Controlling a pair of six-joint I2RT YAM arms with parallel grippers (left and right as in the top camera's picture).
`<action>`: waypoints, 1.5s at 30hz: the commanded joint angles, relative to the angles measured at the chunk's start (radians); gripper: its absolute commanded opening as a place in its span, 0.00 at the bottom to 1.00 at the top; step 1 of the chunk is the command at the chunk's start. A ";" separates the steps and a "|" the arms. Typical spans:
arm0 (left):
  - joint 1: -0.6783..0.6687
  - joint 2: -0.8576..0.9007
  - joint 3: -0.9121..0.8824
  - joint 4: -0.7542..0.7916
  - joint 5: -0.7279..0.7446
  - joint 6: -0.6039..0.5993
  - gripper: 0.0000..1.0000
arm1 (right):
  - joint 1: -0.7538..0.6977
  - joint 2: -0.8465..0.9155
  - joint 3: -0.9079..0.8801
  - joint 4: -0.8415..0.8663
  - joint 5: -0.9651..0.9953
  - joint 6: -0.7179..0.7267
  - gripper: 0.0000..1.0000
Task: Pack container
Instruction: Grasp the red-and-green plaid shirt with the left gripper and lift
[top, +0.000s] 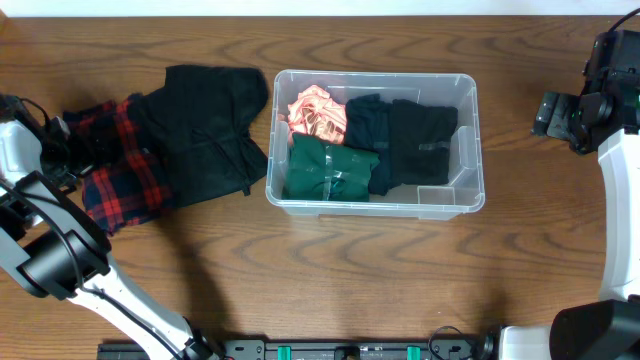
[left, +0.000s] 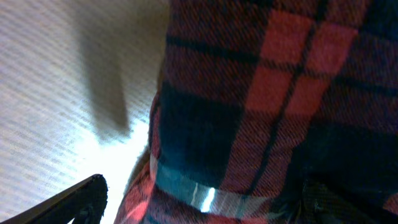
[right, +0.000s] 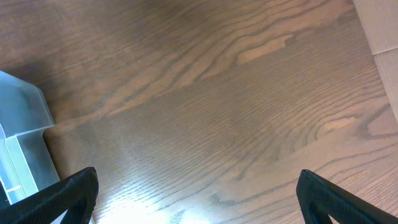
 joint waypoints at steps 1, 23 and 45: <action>-0.002 0.090 -0.013 -0.018 0.004 0.055 0.99 | -0.006 -0.009 -0.005 0.000 0.011 0.000 0.99; 0.000 0.164 -0.079 0.022 -0.015 0.104 0.91 | -0.006 -0.009 -0.005 0.000 0.011 0.000 0.99; 0.000 0.164 -0.208 0.108 -0.018 0.103 0.47 | -0.006 -0.009 -0.005 0.000 0.011 0.000 0.99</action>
